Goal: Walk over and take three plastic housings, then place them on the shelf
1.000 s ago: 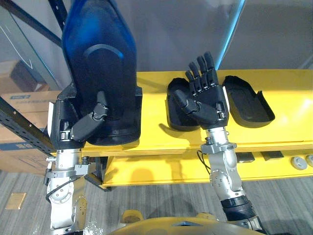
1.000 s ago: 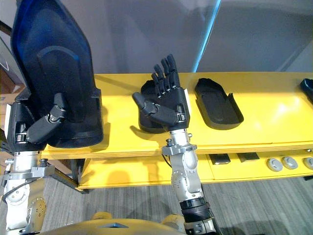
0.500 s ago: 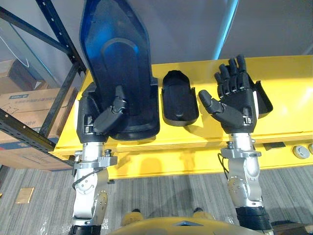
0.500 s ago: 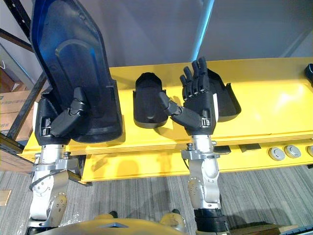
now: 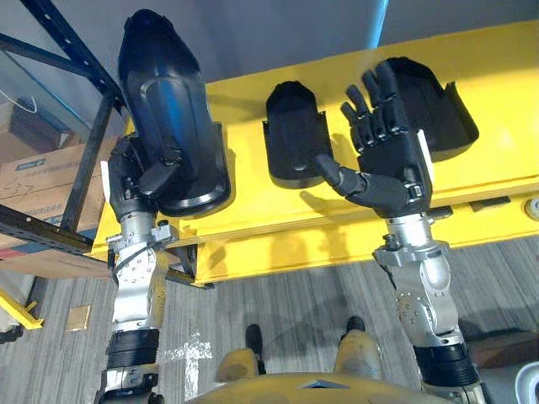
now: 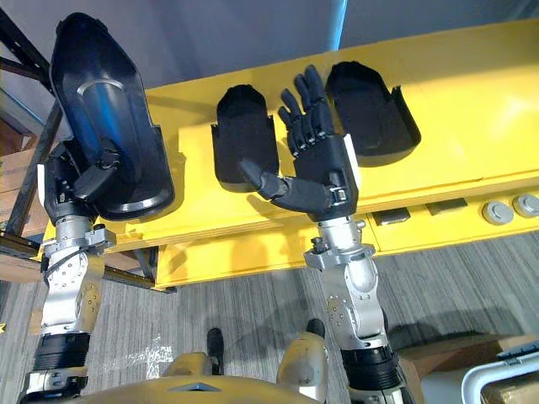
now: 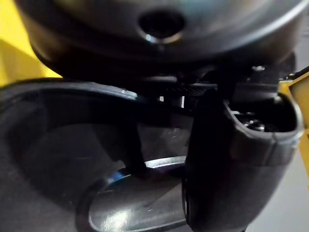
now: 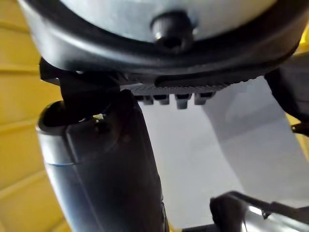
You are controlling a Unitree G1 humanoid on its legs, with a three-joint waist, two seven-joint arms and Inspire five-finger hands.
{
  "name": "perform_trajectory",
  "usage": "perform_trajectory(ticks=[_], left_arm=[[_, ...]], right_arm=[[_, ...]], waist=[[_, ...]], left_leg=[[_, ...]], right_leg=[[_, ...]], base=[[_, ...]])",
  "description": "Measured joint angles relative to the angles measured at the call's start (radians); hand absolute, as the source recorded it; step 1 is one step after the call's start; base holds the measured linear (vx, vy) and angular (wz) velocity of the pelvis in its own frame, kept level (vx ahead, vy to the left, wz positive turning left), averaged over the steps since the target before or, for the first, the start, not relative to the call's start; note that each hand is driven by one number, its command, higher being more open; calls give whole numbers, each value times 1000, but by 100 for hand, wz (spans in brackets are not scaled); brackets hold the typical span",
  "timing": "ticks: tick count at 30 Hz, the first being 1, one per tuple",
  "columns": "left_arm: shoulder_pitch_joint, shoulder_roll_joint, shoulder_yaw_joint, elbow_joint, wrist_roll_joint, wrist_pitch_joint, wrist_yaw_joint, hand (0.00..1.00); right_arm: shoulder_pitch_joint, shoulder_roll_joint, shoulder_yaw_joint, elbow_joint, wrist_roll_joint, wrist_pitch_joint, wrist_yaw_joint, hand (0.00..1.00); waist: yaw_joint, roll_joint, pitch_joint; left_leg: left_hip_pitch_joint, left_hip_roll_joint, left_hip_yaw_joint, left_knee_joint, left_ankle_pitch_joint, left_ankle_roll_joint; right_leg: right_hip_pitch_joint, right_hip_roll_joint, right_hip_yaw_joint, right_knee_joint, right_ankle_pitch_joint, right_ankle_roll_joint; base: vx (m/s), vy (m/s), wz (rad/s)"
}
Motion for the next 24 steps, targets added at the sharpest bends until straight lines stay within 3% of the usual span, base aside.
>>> perform_trajectory(ticks=[8, 22, 23, 24], left_arm=[[-100, 40, 46, 196, -177, 81, -28, 0], [-257, 127, 46, 302, -194, 165, -16, 0], [-262, 129, 46, 302, -194, 174, -21, 100], [-265, 131, 46, 301, -194, 177, -24, 100]], right_arm=[[-5, -37, 89, -98, 4, 105, 40, 100], [-16, -46, 203, -218, 2, 110, 63, 100], [-16, -50, 210, -222, 2, 110, 63, 100], [-18, -55, 223, -223, 1, 110, 62, 100]], waist=[[-24, 6, 52], [-23, 7, 113], [-23, 7, 113], [-22, 7, 113]], left_leg=[[-13, -21, 57, 20, 2, 2], [-104, -23, 152, 134, -33, 7], [-108, -23, 158, 138, -33, 7], [-109, -23, 161, 139, -33, 7]], right_leg=[[-67, -32, 44, 95, -42, 6], [-150, -73, 65, 200, -75, 3], [-150, -75, 64, 202, -76, 4], [-151, -75, 63, 202, -76, 4]], base=[[-43, -2, -5], [-26, -12, 4], [15, -5, 9], [14, -8, 6]])
